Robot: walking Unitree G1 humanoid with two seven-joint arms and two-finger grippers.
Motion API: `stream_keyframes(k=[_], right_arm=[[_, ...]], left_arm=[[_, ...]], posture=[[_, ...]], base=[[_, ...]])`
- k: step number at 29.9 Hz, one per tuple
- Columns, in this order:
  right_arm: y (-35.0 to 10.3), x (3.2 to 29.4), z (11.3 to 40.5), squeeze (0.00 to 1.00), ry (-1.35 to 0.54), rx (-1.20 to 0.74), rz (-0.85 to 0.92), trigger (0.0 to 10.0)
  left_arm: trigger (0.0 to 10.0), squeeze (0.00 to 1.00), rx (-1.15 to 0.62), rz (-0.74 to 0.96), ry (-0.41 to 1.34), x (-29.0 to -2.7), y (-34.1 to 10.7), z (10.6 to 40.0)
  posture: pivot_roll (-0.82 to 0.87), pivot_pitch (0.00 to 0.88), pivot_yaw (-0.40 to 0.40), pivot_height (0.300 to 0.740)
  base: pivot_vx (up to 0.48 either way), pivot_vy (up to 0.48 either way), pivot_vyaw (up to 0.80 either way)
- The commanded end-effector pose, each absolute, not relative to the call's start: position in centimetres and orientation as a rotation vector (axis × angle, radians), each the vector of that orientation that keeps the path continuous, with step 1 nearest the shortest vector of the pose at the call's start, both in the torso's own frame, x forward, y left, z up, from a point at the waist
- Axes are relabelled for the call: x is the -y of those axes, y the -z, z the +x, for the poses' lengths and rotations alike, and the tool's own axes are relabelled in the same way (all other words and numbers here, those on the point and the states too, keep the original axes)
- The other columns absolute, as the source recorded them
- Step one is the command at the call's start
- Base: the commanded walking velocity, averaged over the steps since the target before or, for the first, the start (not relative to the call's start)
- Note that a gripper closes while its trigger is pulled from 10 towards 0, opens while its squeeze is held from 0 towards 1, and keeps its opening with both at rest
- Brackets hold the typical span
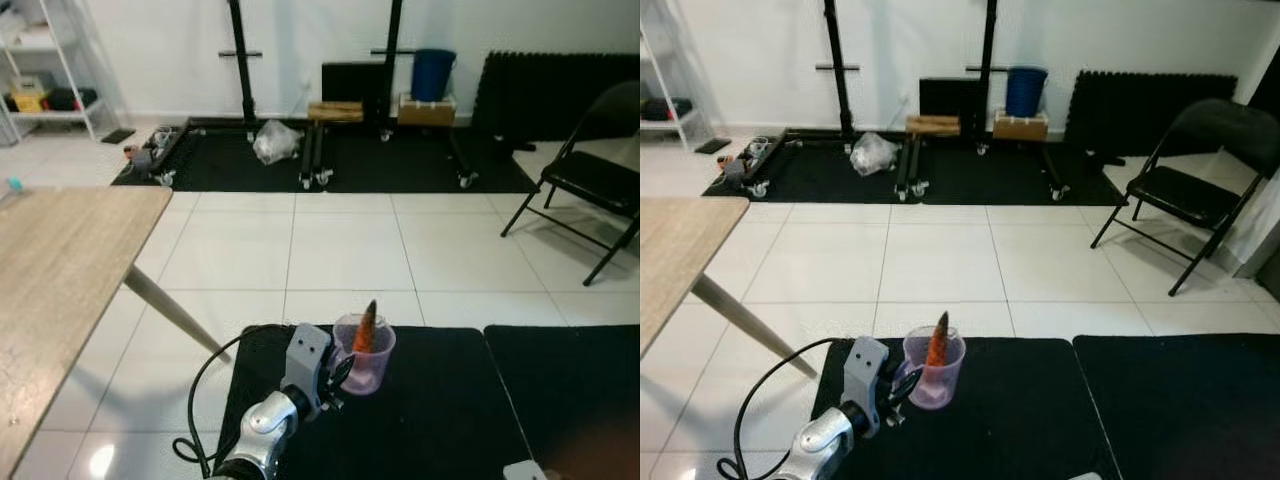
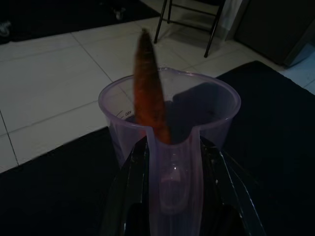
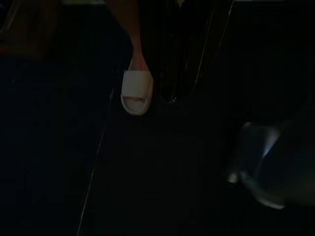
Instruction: Restocking fridge
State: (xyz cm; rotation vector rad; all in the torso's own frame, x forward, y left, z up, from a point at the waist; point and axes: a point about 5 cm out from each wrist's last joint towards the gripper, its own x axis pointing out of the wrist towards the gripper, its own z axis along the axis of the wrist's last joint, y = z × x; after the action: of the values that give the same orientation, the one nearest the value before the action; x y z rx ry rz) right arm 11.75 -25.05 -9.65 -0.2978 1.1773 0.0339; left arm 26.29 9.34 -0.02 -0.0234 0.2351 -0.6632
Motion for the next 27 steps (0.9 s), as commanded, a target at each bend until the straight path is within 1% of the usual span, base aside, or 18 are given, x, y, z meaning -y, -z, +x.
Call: stream_keyframes(k=[1, 7, 10, 24, 27], right_arm=[[9.46, 25.54, 11.93, 0.00, -0.022, -1.174, -0.305, 10.0], [9.41, 25.66, 11.94, 0.00, -0.024, -1.174, -0.309, 10.0], [9.38, 25.74, 11.95, 0.00, -0.026, -1.174, -0.313, 10.0], [9.37, 25.74, 11.97, 0.00, -0.033, -1.173, -0.315, 10.0], [9.38, 25.73, 11.97, 0.00, -0.034, -1.173, -0.314, 10.0]], left_arm=[[10.0, 0.00, -0.217, -0.023, 0.671, -8.95, -0.36, 26.57], [10.0, 0.00, -0.222, -0.037, 0.658, -8.96, -0.28, 26.55], [10.0, 0.00, -0.239, -0.046, 0.618, -9.13, -0.15, 26.69], [10.0, 0.00, -0.229, -0.041, 0.641, -9.36, -0.24, 26.65], [10.0, 0.00, -0.230, -0.042, 0.644, -9.37, -0.22, 26.62]], posture=[[0.00, 0.000, -0.026, 0.740], [0.00, 0.000, -0.032, 0.740], [0.00, 0.000, -0.035, 0.740], [0.01, 0.000, -0.030, 0.740], [0.01, 0.000, -0.030, 0.740]], base=[[0.000, -0.368, 0.00], [0.000, -0.331, 0.00], [0.000, 0.000, 0.00], [0.000, 0.000, 0.00], [0.264, 0.000, 0.00]])
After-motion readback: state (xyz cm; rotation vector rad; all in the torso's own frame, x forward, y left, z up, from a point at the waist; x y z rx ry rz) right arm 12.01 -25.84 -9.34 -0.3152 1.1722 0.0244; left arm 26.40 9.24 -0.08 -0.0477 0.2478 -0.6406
